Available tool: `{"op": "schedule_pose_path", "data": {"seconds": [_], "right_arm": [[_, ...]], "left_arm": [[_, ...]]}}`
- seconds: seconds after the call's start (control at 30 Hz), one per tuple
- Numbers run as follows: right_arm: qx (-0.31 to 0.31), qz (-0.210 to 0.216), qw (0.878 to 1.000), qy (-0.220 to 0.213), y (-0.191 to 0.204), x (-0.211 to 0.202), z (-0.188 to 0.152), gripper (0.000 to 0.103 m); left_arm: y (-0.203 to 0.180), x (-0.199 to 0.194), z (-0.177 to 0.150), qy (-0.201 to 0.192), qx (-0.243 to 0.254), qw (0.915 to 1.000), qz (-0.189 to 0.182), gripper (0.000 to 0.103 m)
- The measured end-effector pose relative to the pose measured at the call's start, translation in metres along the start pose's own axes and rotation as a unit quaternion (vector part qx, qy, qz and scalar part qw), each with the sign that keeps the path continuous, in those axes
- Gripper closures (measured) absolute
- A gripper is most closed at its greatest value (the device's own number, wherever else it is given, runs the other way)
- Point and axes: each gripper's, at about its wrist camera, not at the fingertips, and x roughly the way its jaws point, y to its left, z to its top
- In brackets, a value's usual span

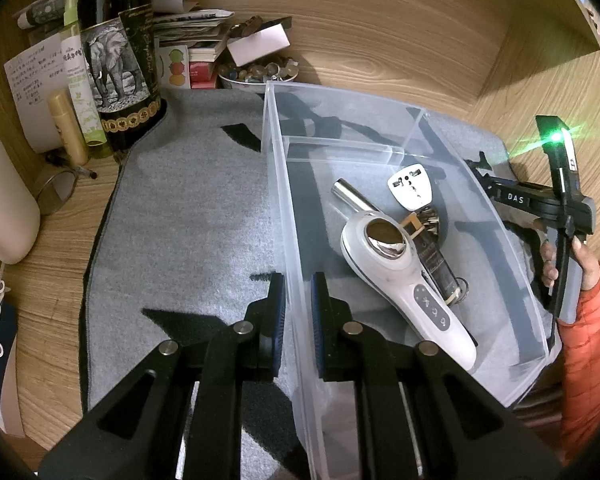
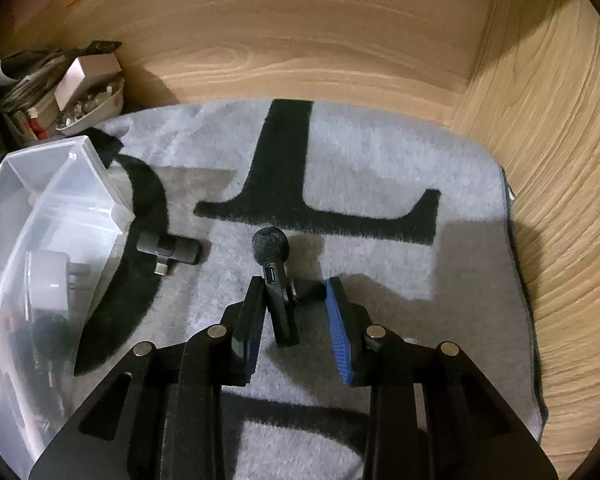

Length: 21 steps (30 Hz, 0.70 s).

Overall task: Organize rigid objects
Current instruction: 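Lower the black microphone into the clear box and open the right tool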

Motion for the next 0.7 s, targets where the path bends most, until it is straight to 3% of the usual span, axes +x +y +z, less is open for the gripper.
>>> {"op": "schedule_pose_path", "data": {"seconds": [0.23, 0.7], "right_arm": [[-0.009, 0.007, 1.0, -0.028, 0.009, -0.021, 0.001, 0.075], [-0.061, 0.041, 0.99, -0.12, 0.051, -0.101, 0.008, 0.075]], "left_arm": [[0.0, 0.0, 0.0, 0.0, 0.0, 1.0, 0.0, 0.092], [0.0, 0.0, 0.0, 0.0, 0.0, 1.0, 0.0, 0.092]]}}
